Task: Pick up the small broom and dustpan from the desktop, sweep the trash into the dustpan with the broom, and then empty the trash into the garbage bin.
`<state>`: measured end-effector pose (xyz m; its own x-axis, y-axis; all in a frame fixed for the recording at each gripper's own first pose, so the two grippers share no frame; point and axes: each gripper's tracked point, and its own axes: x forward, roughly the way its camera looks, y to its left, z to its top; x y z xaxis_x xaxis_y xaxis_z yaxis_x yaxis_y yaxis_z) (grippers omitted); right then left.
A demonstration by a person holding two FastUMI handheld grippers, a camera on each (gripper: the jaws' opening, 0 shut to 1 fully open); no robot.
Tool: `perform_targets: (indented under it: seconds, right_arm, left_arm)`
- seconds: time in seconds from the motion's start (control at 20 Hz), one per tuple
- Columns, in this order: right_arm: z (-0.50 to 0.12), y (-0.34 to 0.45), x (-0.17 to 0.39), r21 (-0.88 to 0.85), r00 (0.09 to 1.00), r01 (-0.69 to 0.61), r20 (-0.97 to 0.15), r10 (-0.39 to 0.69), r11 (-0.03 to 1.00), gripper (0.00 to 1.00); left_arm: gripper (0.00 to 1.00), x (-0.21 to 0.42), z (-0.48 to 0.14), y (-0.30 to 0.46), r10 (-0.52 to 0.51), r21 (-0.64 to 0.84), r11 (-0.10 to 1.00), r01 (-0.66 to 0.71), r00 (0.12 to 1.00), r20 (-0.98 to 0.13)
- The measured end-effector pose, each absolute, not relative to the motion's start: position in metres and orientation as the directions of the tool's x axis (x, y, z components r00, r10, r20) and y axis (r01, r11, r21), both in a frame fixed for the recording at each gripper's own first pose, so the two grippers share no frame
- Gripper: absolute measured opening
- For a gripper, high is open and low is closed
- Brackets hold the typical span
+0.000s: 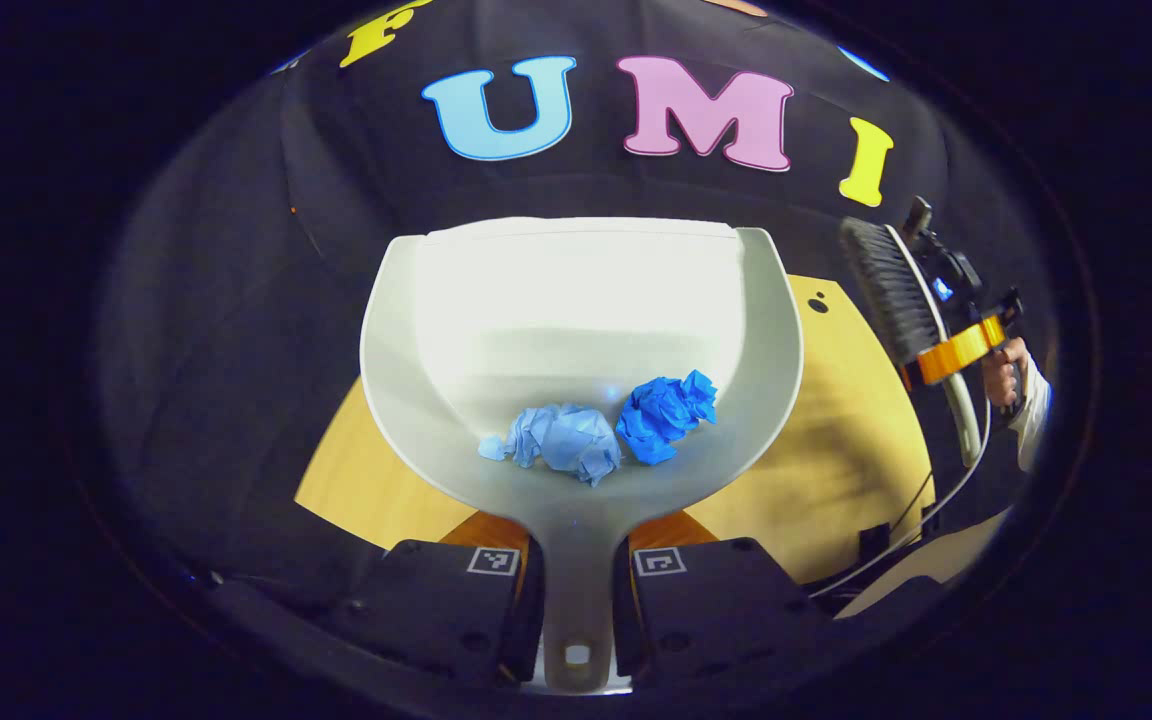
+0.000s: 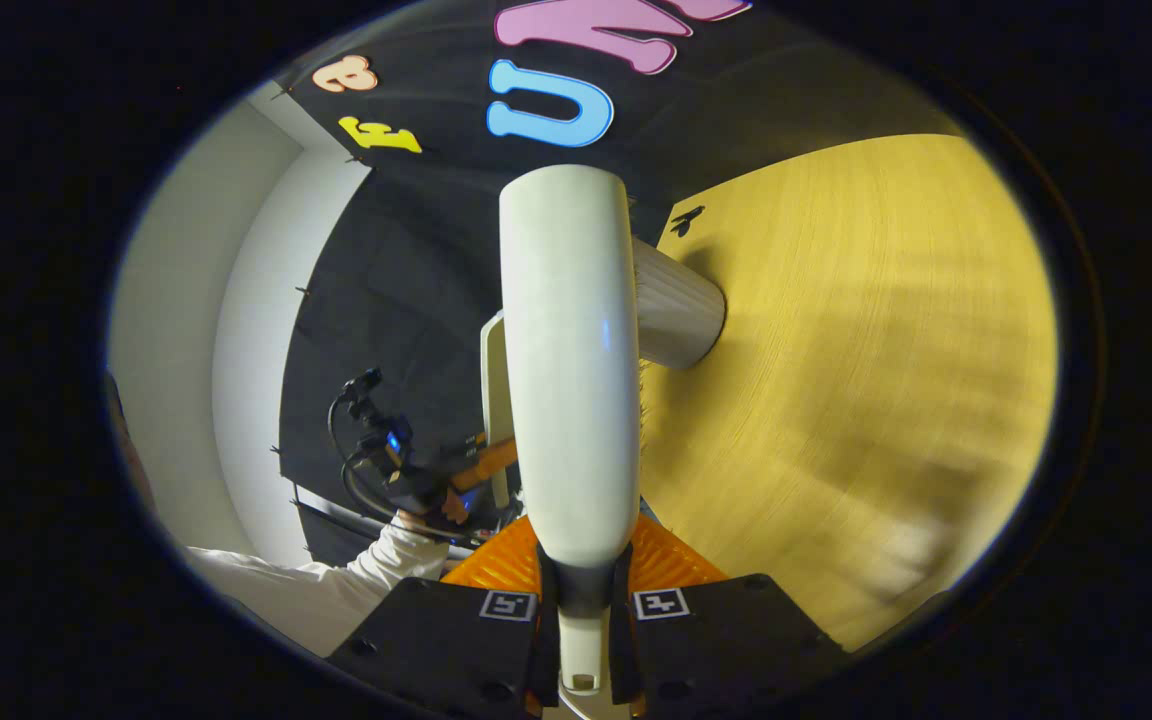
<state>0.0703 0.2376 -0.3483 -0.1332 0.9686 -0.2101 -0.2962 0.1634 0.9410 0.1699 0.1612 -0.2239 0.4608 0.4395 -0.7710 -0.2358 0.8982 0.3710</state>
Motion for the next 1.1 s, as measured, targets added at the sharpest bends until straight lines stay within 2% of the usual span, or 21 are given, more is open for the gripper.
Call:
perform_targets:
  seconds: [0.25, 0.45, 0.75, 0.9, 1.1]
  right_arm:
    - [-0.330, 0.211, 0.083, 0.958, -0.029, -0.260, -0.131, 0.991, 0.119, 0.21]
    - [-0.344, 0.185, 0.085, 0.939, 0.055, -0.290, -0.178, 0.982, 0.186, 0.21]
    - [-0.345, 0.159, 0.086, 0.935, 0.159, -0.281, -0.176, 0.972, 0.215, 0.21]
    - [-0.348, 0.157, 0.086, 0.930, 0.187, -0.281, -0.190, 0.964, 0.238, 0.21]
    - [-0.350, 0.155, 0.085, 0.925, 0.201, -0.285, -0.198, 0.959, 0.251, 0.21]
  left_arm:
    - [0.25, 0.212, -0.142, 0.289, 0.693, 0.687, 0.710, -0.154, 0.323, -0.644]
    - [0.25, 0.237, -0.128, 0.336, 0.808, 0.837, 0.543, 0.065, 0.231, -0.542]
    - [0.25, 0.253, -0.103, 0.321, 0.858, 0.869, 0.420, 0.262, 0.197, -0.474]
    - [0.25, 0.255, -0.100, 0.321, 0.889, 0.874, 0.303, 0.379, 0.218, -0.402]
    - [0.25, 0.263, -0.097, 0.314, 0.905, 0.858, 0.205, 0.472, 0.242, -0.350]
